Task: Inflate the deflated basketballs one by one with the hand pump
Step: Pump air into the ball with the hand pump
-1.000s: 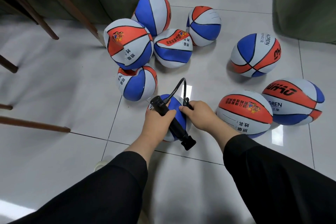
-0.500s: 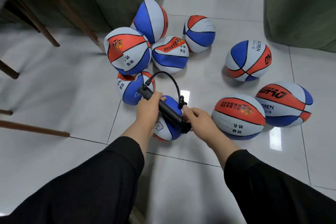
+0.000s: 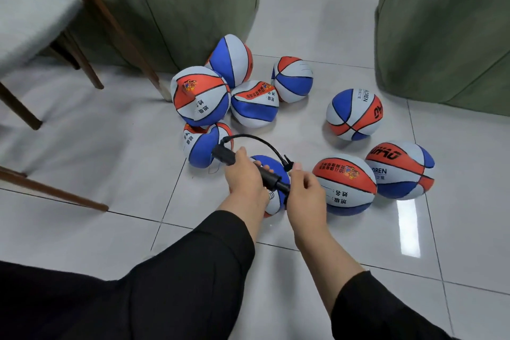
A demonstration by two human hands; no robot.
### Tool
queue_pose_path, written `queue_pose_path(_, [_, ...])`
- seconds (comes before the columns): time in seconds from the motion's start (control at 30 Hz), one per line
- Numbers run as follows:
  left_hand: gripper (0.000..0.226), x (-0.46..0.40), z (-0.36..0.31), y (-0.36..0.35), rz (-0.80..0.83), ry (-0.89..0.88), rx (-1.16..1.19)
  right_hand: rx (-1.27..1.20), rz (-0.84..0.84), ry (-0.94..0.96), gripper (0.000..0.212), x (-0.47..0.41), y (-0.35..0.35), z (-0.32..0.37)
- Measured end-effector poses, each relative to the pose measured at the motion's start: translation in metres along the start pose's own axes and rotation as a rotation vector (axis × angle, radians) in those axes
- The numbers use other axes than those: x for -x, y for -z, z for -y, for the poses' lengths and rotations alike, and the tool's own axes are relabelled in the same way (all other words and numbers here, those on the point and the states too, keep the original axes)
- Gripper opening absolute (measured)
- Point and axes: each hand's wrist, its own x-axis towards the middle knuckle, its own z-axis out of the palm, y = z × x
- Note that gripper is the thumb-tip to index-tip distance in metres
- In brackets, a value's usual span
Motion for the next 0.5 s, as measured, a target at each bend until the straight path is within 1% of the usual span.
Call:
queue_pose_path(0.1, [0.034, 0.012, 0.000, -0.005, -0.032, 0.031, 0.038, 0.149, 0.081, 0.128, 0.034, 0.024, 0.010, 0.011])
queue_pose_path(0.2, [0.031, 0.023, -0.006, -0.009, -0.023, 0.042, 0.034, 0.264, 0.046, 0.192, 0.033, 0.037, 0.020, 0.016])
queue_pose_path(0.27, [0.027, 0.022, -0.016, -0.007, -0.021, 0.044, 0.057, 0.267, 0.003, 0.225, 0.032, 0.039, 0.027, 0.023])
queue_pose_path(0.33, [0.023, 0.017, -0.033, 0.000, -0.050, 0.039, 0.078, 0.235, -0.025, 0.252, 0.032, 0.043, 0.035, 0.031])
queue_pose_path(0.4, [0.020, 0.009, -0.049, 0.007, -0.055, 0.038, 0.086, 0.245, -0.018, 0.280, 0.033, 0.049, 0.040, 0.037])
queue_pose_path(0.5, [0.019, 0.008, -0.054, 0.009, -0.047, 0.048, 0.064, 0.284, -0.012, 0.307, 0.034, 0.055, 0.041, 0.041])
